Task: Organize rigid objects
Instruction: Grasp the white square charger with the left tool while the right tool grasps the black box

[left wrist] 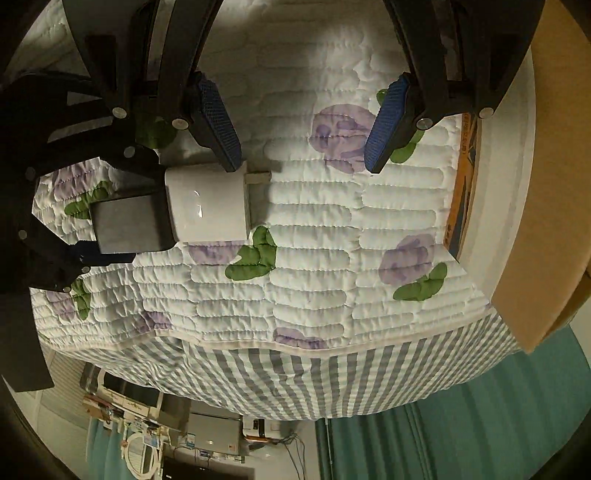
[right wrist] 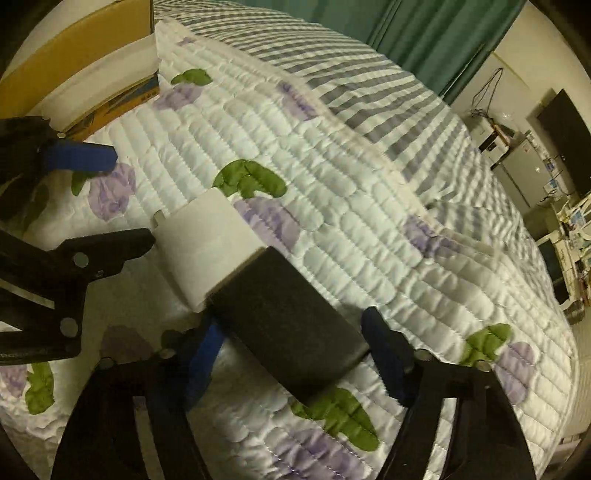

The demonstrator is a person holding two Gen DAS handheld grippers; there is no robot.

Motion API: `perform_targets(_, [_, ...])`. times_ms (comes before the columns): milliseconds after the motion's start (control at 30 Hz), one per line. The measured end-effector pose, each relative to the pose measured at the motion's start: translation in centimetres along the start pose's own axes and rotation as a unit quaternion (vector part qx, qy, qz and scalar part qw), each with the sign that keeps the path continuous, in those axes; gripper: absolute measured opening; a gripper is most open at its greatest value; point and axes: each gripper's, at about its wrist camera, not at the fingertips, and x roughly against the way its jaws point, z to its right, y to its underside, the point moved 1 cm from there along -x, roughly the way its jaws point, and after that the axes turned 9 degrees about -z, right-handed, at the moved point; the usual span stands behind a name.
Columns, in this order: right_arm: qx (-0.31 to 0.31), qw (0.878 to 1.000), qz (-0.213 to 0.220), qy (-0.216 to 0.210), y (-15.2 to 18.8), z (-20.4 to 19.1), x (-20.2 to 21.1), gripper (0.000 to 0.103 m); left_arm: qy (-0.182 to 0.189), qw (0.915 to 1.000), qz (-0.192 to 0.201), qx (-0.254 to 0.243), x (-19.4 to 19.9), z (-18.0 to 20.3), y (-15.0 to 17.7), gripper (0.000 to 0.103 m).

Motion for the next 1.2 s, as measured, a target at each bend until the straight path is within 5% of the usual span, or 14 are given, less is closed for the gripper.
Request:
perform_targets(367, [-0.057, 0.997, 0.054, 0.022, 1.6, 1.0, 2.9, 0.046, 0.018, 0.9993, 0.017, -0.027, 1.5, 1.7, -0.2, 0.072])
perform_targets(633, [-0.156, 0.983, 0.091, 0.033, 3.2, 4.1, 5.0, 0.041, 0.049, 0.9974, 0.019, -0.050, 1.1, 3.8, -0.9, 0.072])
perform_targets(1200, [-0.146, 0.989, 0.003, 0.010, 1.6, 4.0, 0.6, 0.044, 0.040, 0.9967, 0.006, -0.070, -2.8, 5.3, -2.1, 0.068])
